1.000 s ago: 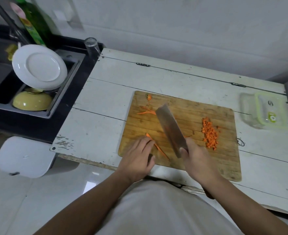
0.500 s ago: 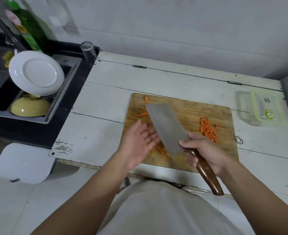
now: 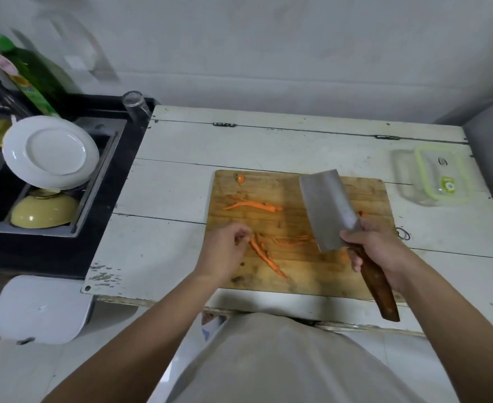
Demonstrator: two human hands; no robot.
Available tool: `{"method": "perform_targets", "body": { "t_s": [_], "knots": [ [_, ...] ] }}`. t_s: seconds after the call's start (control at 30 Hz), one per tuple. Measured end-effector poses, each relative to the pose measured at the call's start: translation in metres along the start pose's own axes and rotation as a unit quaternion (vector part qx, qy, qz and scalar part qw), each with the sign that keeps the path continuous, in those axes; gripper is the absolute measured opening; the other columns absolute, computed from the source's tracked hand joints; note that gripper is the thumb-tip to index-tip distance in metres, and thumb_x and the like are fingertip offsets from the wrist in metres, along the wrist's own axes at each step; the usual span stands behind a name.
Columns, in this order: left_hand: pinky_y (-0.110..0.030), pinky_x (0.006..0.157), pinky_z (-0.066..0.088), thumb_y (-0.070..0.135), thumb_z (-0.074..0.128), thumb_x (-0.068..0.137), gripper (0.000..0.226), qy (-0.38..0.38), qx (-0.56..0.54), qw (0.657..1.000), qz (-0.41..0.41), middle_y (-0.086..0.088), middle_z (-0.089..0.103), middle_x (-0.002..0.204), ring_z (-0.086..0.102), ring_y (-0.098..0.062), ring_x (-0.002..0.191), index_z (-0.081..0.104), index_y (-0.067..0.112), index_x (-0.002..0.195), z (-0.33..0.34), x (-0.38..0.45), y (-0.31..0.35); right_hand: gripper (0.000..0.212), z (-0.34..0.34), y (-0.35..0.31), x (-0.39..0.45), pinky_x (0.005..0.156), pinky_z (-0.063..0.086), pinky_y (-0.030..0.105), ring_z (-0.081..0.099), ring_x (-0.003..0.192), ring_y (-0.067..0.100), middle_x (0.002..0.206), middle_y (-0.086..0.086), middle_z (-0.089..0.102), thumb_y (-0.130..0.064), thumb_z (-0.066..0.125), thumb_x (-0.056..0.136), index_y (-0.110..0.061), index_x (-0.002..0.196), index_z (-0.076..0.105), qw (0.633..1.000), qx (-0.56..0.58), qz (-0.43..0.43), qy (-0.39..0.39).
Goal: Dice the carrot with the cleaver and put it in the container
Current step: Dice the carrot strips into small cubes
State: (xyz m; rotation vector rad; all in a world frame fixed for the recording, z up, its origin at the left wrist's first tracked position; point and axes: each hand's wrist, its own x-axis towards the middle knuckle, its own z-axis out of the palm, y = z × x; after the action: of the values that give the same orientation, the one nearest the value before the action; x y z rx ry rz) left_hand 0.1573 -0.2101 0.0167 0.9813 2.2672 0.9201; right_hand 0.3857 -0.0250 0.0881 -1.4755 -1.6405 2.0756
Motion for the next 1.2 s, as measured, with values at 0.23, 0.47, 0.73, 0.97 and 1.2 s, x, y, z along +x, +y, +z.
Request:
{"method": "perform_targets", "body": {
  "t_s": [0.23, 0.47, 0.73, 0.97, 1.2],
  "knots": [
    [-0.037, 0.097, 0.036, 0.032, 0.069, 0.092, 0.032, -0.138, 0.298, 0.869, 0.371, 0.009, 0.061, 0.117, 0.045, -0.019, 0.119, 0.069, 0.030, 0.124, 0.012, 0.027, -0.010, 0.012, -0.013, 0.020, 0.001, 0.047, 0.040, 0.032, 0.042, 0.045, 0.022, 0.074, 0.013, 0.053, -0.007, 0.060, 0.096, -0.014, 0.106, 0.060, 0.999, 0.006, -0.004, 0.051],
    [-0.033, 0.093, 0.038, 0.026, 0.065, 0.096, 0.006, -0.154, 0.362, 0.816, 0.424, 0.008, 0.060, 0.101, 0.052, -0.018, 0.104, 0.065, 0.027, 0.101, -0.002, 0.032, -0.016, 0.016, -0.012, 0.026, -0.005, 0.050, 0.040, 0.034, 0.043, 0.044, 0.023, 0.063, 0.011, 0.051, -0.005, 0.060, 0.095, -0.010, 0.110, 0.062, 0.998, 0.005, -0.010, 0.058],
    [-0.035, 0.080, 0.050, 0.013, 0.069, 0.086, 0.022, -0.156, 0.460, 0.798, 0.357, -0.003, 0.066, 0.100, 0.063, -0.025, 0.090, 0.063, 0.019, 0.106, -0.051, 0.047, -0.030, 0.018, -0.015, 0.024, -0.006, 0.051, 0.042, 0.036, 0.045, 0.045, 0.024, 0.067, 0.012, 0.053, -0.006, 0.059, 0.095, -0.010, 0.113, 0.063, 0.998, 0.002, -0.020, 0.058],
    [-0.025, 0.063, 0.046, 0.012, 0.064, 0.092, 0.011, -0.183, 0.189, 0.963, -0.061, -0.001, 0.064, 0.094, 0.061, -0.017, 0.080, 0.059, 0.022, 0.095, -0.050, 0.055, -0.003, 0.017, -0.016, 0.024, -0.007, 0.051, 0.043, 0.035, 0.046, 0.047, 0.023, 0.073, 0.013, 0.057, -0.010, 0.060, 0.098, -0.011, 0.114, 0.062, 0.998, 0.013, -0.031, 0.055],
    [-0.034, 0.081, 0.057, -0.009, 0.060, 0.096, 0.010, -0.067, -0.454, 0.840, -0.290, -0.016, 0.066, 0.089, 0.066, -0.023, 0.083, 0.059, 0.000, 0.097, -0.075, 0.040, 0.038, 0.009, -0.018, 0.022, -0.007, 0.050, 0.042, 0.035, 0.045, 0.048, 0.023, 0.064, 0.013, 0.052, -0.009, 0.059, 0.098, -0.013, 0.106, 0.061, 0.996, 0.037, -0.037, 0.065]
  ]
}}
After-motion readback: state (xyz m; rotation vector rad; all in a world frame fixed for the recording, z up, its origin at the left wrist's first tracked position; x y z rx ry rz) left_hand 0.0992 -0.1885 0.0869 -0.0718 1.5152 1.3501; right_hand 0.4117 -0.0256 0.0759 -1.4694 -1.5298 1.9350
